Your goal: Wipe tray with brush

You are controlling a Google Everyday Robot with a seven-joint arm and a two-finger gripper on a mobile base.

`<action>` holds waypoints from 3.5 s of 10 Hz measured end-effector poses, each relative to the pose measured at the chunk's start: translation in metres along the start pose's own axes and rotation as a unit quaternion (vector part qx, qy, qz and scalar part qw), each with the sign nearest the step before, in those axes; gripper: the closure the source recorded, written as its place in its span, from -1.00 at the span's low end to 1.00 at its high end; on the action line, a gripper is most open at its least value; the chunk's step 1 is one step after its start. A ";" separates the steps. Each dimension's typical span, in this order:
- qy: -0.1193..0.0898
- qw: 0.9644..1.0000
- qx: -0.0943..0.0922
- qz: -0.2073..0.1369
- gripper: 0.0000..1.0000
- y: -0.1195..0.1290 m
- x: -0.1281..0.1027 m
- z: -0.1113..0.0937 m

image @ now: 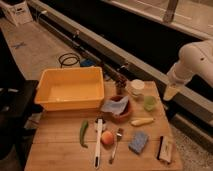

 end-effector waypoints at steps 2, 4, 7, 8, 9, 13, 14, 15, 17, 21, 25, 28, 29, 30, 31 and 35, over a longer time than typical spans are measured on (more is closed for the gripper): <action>0.000 1.000 0.000 -0.001 -0.60 0.000 -0.001 0.000; 0.000 1.000 0.000 0.000 -0.60 0.000 -0.001 0.000; 0.000 1.000 0.000 0.000 -0.60 0.000 0.000 0.001; 0.000 1.000 -0.001 0.000 -0.60 0.000 0.000 0.001; 0.000 1.000 0.000 0.000 -0.60 0.000 0.001 0.001; 0.000 1.000 -0.001 0.000 -0.60 0.000 0.000 0.001; 0.000 1.000 -0.001 0.000 -0.60 0.000 0.000 0.001; 0.000 1.000 0.000 0.000 -0.60 0.000 0.000 0.001; 0.000 1.000 0.000 0.000 -0.60 0.000 0.000 0.001; 0.000 1.000 0.000 0.000 -0.60 0.000 0.000 0.001; -0.005 1.000 0.008 -0.014 -0.60 0.002 -0.004 -0.005; -0.034 0.998 0.027 -0.049 -0.60 0.022 -0.044 -0.020; -0.050 0.995 0.030 -0.081 -0.60 0.036 -0.067 -0.026; -0.068 0.988 0.033 -0.135 -0.60 0.057 -0.092 -0.032; -0.080 0.979 0.034 -0.182 -0.60 0.075 -0.110 -0.037; -0.135 0.918 0.031 -0.372 -0.60 0.155 -0.142 -0.057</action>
